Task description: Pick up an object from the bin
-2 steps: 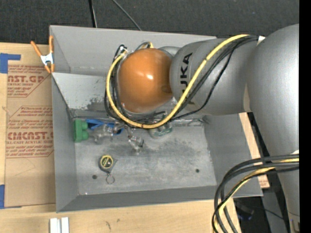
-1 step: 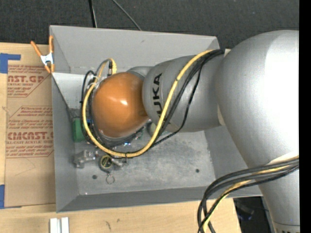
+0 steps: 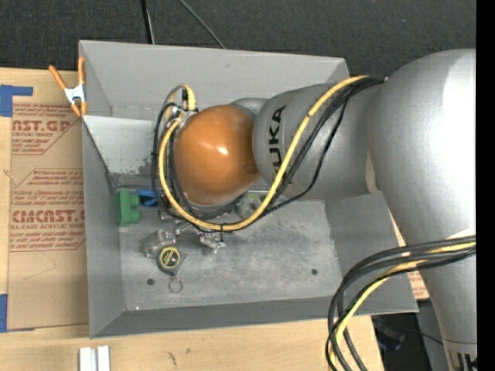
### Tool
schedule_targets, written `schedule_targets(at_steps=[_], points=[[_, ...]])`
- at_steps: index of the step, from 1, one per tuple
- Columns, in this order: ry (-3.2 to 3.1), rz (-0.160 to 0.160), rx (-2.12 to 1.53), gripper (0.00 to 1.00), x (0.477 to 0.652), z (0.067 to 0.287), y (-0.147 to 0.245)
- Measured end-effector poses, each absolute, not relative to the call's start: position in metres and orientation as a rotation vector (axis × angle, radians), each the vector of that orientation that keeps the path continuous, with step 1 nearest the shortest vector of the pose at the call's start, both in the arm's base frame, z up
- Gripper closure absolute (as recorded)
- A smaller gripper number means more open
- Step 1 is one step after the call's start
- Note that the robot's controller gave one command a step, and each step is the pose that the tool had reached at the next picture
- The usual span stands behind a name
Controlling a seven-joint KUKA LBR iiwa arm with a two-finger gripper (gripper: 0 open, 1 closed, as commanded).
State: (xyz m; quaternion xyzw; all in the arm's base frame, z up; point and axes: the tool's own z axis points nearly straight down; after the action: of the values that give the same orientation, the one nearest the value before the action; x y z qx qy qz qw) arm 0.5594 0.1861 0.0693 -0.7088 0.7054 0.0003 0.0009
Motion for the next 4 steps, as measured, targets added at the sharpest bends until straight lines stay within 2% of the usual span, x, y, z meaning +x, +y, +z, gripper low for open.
schedule_targets(at_steps=[1,2,3,4], points=[[2.213,0.005,-2.225,1.00,0.559,0.070,0.188],[2.213,0.006,-2.226,0.00,0.558,0.069,0.188],[1.837,0.008,-2.549,0.00,0.490,0.071,0.194],[1.841,0.007,-2.545,1.00,0.491,0.071,0.193]])
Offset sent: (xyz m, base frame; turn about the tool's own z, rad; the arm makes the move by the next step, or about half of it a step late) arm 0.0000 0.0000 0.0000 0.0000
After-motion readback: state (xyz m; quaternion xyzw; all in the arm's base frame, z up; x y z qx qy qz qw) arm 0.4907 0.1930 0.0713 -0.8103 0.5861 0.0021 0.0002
